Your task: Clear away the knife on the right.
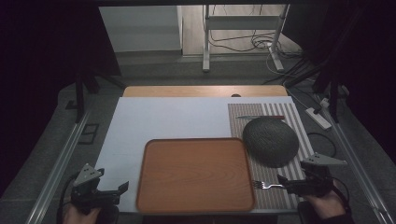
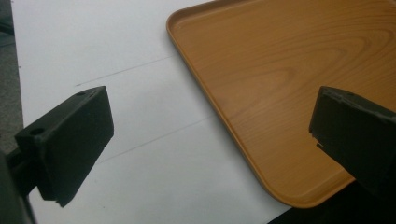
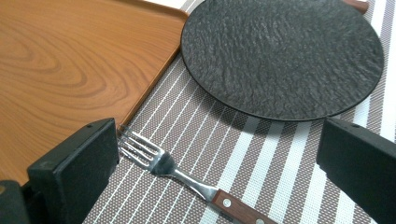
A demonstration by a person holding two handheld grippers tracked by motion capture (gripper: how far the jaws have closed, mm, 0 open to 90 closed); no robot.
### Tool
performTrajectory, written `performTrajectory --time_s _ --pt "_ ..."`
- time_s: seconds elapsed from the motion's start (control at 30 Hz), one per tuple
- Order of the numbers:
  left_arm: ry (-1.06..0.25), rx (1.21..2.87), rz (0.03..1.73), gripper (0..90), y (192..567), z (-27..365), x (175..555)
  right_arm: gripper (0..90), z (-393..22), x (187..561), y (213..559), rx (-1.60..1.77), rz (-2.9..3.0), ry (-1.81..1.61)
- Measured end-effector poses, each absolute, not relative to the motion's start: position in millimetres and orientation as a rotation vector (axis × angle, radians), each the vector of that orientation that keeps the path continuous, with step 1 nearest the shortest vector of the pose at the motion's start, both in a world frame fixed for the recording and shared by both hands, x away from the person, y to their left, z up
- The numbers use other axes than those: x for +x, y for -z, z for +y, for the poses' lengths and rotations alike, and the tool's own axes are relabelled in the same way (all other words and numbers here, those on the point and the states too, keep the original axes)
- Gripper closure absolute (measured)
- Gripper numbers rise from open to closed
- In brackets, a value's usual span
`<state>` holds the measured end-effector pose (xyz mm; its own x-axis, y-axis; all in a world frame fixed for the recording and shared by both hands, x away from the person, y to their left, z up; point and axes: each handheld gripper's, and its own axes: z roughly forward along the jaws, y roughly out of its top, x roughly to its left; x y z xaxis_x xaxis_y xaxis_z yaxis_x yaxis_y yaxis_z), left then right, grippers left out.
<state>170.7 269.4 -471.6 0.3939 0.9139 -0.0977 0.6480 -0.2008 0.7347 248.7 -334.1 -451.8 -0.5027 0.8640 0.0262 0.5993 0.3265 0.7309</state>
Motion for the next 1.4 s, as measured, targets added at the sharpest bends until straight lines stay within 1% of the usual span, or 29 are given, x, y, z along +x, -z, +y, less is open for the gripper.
performTrajectory --time_s 1.03,1.4 --pt "-0.451 1.928 1.337 0.4 472.1 271.8 170.4 0.0 -329.2 250.6 452.6 1.277 2.273 -0.943" --pt "-0.444 1.931 1.339 0.5 472.2 271.9 170.9 0.0 -328.4 257.8 449.2 1.247 2.269 -0.976"
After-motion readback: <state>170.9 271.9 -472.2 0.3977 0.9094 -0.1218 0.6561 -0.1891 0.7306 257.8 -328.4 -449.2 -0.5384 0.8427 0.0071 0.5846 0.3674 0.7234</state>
